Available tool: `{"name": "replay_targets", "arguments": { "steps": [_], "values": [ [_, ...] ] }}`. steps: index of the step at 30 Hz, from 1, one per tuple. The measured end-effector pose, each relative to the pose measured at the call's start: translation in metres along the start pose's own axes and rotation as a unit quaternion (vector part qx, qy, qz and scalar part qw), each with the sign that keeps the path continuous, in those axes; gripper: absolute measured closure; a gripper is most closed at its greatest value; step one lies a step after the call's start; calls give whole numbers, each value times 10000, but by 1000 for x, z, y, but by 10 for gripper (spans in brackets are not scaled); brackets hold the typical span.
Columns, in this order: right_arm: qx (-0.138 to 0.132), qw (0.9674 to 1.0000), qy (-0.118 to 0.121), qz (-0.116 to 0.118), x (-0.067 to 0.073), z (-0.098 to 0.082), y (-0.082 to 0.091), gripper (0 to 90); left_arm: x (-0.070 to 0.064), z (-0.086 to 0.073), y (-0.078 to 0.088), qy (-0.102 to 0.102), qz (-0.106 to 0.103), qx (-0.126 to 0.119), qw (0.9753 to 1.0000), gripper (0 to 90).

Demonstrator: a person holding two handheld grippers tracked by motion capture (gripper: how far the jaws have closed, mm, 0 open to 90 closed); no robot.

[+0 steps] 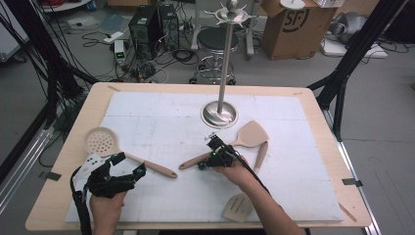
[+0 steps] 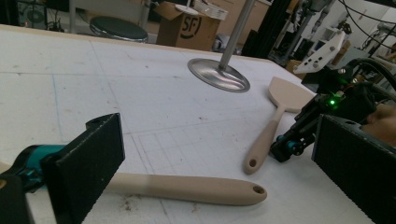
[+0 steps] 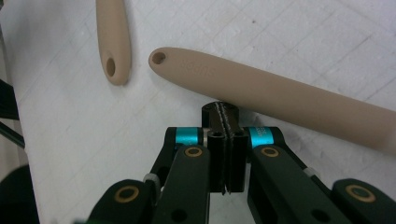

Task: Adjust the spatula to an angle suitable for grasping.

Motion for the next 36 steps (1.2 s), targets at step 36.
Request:
{"name": "replay_targets", "arguments": {
  "steps": [36],
  "values": [
    [-98,9999,-123,-19,-2,4,-3,898,3,-2,-2,73,-77,14,9999,30]
  ]
}}
Point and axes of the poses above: each handheld gripper's, and its own axes: y roughly backward along the jaws, z roughly out of its top, x roughly to its left, the point moved 1 cm from there along -y, roughly forward along the jaws, and after that the axes turned 2 degrees about z, right-handed, at the moved point
